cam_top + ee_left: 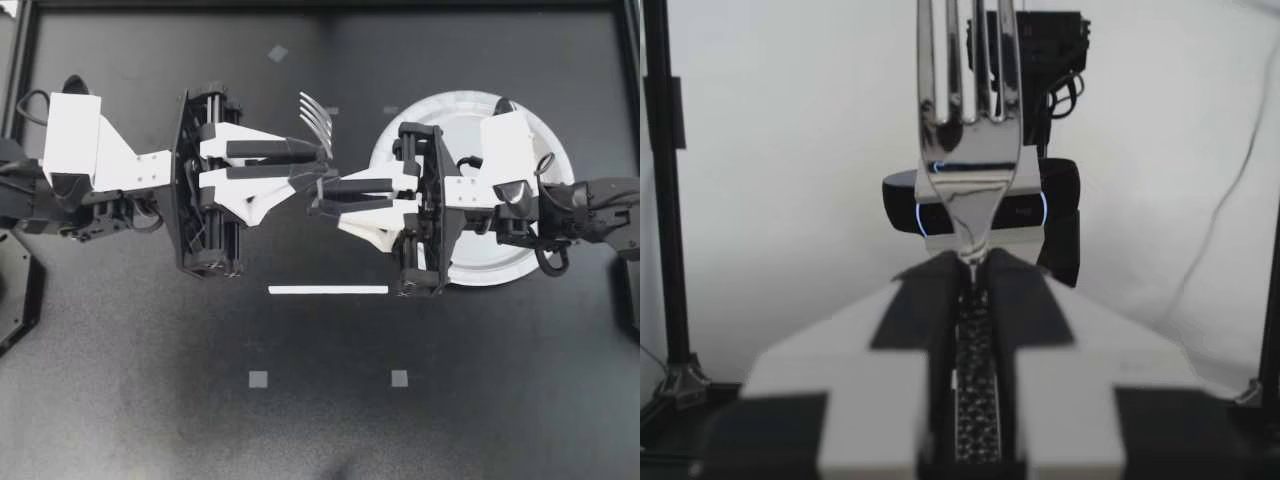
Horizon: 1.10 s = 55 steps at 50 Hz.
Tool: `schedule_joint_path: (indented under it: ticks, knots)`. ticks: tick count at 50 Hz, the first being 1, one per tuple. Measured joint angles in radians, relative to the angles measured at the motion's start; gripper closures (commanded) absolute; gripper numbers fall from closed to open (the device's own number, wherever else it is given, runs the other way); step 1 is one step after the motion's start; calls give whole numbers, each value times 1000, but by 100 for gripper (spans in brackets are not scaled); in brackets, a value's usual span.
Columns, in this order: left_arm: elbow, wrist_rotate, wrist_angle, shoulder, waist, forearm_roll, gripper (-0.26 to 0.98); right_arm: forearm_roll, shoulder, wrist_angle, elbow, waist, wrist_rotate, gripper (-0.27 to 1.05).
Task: Pick up the fork and place it on the plate.
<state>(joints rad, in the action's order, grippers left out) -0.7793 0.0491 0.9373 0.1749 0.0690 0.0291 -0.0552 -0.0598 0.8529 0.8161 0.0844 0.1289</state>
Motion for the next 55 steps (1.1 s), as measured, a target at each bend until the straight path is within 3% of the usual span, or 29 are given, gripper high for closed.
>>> schedule_joint_path:
  ticks: [15,27,35,46,55]
  knots:
    - [5,0,-58,9,-3,0,-15,-12,-2,0,-2,0,14,94]
    - [-2,2,-58,20,-3,0,-13,-9,-29,-69,0,6,6,94]
    - [-66,0,-78,78,-3,0,-13,0,-123,-235,37,35,12,94]
    - [-192,-2,-186,218,-3,0,-13,31,-316,-689,89,35,58,94]
    - [-227,2,-290,282,-3,0,-13,120,-388,-1155,97,-25,216,94]
